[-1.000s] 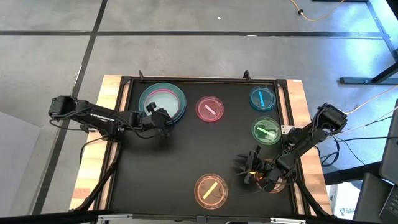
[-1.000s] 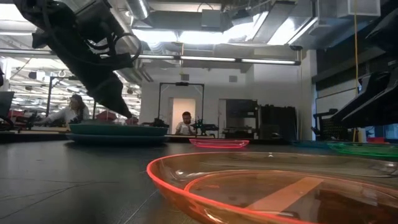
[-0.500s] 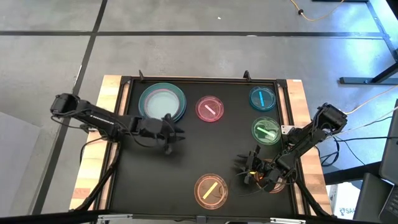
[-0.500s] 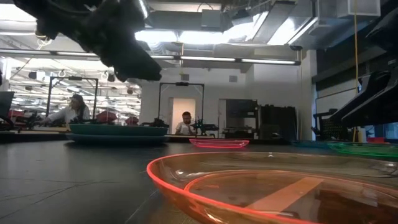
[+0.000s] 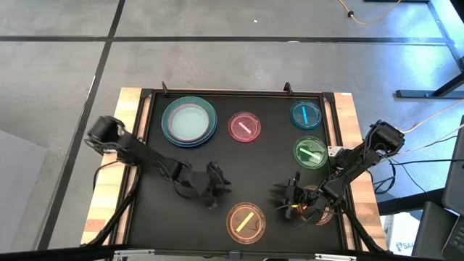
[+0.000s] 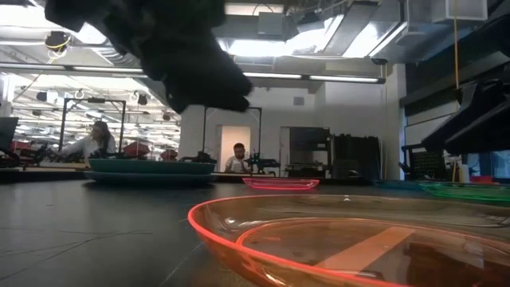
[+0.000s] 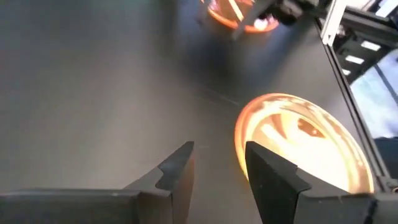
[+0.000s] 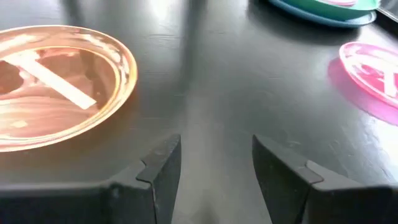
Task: Stack plastic plates
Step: Stack the left orange transparent plate on top of the gray plate
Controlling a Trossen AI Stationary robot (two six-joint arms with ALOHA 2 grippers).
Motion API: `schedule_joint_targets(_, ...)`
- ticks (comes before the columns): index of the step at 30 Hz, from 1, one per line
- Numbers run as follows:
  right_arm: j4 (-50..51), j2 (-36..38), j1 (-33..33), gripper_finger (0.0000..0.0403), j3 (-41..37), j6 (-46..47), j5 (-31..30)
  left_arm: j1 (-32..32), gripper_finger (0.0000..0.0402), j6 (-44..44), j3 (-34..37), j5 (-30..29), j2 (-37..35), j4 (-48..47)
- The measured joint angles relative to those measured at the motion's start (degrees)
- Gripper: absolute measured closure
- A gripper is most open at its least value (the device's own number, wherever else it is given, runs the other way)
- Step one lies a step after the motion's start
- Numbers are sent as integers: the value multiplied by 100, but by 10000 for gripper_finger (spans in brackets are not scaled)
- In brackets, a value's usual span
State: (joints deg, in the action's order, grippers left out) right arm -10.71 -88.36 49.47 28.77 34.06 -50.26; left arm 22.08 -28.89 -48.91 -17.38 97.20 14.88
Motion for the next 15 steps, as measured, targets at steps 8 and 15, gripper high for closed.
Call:
schedule_joint_targets(8,-21,0,0,214,2,-30,295,312,265,-855,-1369,376,1421,-606)
schedule_joint_targets(15,-21,0,0,214,2,-4,343,389,265,-935,-1945,213,2038,-1203)
